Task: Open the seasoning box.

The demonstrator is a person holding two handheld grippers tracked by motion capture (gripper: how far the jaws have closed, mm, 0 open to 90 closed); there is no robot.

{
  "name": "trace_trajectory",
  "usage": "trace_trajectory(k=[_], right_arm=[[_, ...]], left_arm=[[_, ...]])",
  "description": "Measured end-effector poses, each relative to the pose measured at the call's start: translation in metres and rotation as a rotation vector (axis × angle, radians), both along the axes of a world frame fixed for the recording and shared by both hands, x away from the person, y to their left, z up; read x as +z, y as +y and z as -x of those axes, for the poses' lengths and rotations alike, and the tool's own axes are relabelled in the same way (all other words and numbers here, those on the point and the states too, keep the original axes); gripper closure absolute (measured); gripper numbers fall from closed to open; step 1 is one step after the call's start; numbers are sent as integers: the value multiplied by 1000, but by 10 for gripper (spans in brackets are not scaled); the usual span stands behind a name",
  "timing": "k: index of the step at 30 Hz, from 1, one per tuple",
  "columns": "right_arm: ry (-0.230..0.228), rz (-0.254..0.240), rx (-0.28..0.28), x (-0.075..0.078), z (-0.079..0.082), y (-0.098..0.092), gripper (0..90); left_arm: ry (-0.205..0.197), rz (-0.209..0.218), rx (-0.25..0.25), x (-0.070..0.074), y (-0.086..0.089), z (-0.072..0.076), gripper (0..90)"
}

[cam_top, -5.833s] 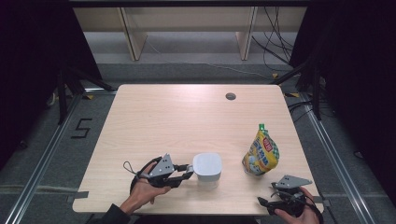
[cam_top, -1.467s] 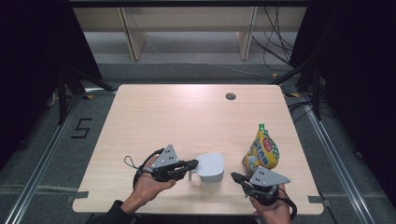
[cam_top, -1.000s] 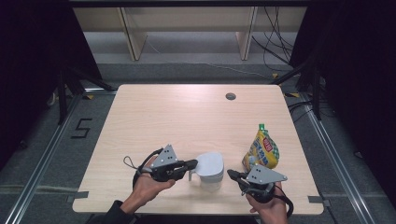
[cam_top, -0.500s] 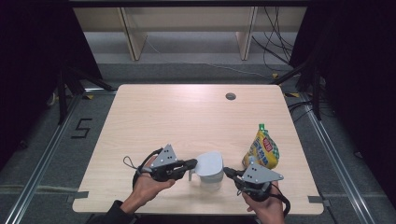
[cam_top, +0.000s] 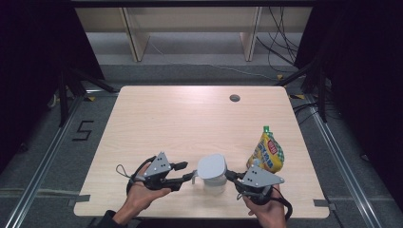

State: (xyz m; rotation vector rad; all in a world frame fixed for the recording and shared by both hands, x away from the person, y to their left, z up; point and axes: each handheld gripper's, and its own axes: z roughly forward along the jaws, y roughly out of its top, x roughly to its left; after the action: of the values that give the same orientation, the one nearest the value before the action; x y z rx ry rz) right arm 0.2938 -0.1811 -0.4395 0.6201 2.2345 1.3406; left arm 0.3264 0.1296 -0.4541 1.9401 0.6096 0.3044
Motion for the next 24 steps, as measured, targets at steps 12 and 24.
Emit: trace_trajectory(k=[12,24], right_arm=[[-25,-2,10,8,-1,6,896],[-104,5,26,18,0,16,896]], left_arm=[[65,-107,2,-27,16,17,325],[93,-122,51,-37,37,31,221]])
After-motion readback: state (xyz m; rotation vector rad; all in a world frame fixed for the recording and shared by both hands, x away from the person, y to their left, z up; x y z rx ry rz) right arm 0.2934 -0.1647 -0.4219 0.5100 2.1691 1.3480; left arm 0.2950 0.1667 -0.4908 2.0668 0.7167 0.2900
